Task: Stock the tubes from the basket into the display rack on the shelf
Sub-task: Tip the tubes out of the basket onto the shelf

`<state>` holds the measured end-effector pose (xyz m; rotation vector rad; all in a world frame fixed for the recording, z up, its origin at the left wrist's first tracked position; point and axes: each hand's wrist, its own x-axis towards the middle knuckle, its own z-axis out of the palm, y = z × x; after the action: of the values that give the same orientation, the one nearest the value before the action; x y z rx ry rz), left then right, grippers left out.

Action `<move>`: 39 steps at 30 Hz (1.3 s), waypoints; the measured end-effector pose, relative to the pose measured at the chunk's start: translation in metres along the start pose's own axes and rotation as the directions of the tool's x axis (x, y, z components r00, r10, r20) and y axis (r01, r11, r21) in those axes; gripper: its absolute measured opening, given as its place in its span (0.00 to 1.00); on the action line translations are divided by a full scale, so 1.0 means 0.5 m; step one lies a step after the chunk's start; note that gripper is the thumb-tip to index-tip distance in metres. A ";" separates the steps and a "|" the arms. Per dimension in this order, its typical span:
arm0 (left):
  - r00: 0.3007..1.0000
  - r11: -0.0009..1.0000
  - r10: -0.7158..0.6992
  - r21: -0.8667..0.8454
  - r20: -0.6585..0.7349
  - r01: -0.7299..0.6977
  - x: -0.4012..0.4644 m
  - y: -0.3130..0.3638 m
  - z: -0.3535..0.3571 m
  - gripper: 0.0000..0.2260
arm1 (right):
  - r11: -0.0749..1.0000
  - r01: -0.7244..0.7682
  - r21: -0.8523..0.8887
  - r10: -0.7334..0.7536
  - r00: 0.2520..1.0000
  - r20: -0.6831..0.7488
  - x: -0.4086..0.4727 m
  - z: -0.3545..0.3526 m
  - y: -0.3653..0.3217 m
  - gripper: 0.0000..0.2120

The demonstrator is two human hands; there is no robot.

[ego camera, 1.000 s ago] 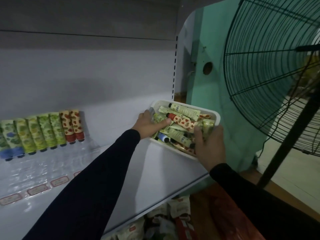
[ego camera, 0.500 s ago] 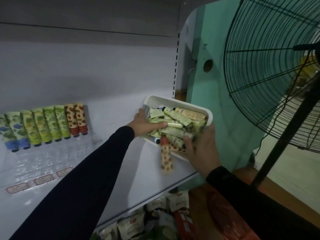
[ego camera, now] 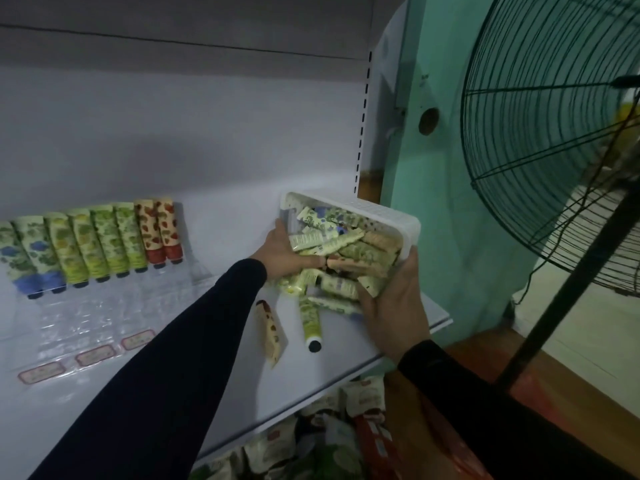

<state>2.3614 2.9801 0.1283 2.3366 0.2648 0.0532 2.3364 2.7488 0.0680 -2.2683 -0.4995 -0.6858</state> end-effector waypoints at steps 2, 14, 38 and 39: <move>1.000 1.000 0.006 -0.010 0.020 -0.006 -0.003 0.003 -0.005 0.64 | 1.000 0.001 0.018 -0.001 0.999 0.037 -0.001 -0.007 -0.003 0.48; 0.994 0.958 0.107 0.266 0.018 -0.108 -0.070 -0.009 0.012 0.46 | 0.983 -0.181 0.040 0.176 0.979 0.103 -0.023 -0.027 -0.059 0.53; 0.995 0.954 -0.032 0.296 -0.091 0.057 -0.293 -0.030 0.024 0.29 | 0.931 0.352 -0.099 -0.272 0.848 0.455 -0.008 -0.035 -0.093 0.18; 0.994 0.960 -0.059 0.268 -0.093 0.082 -0.295 -0.028 0.033 0.30 | 0.928 0.363 -0.085 -0.288 0.843 0.454 -0.007 -0.030 -0.091 0.18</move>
<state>2.2167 2.9475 0.1128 2.5984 0.4207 0.0852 2.3048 2.7684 0.0986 -2.5334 -1.1042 -0.3810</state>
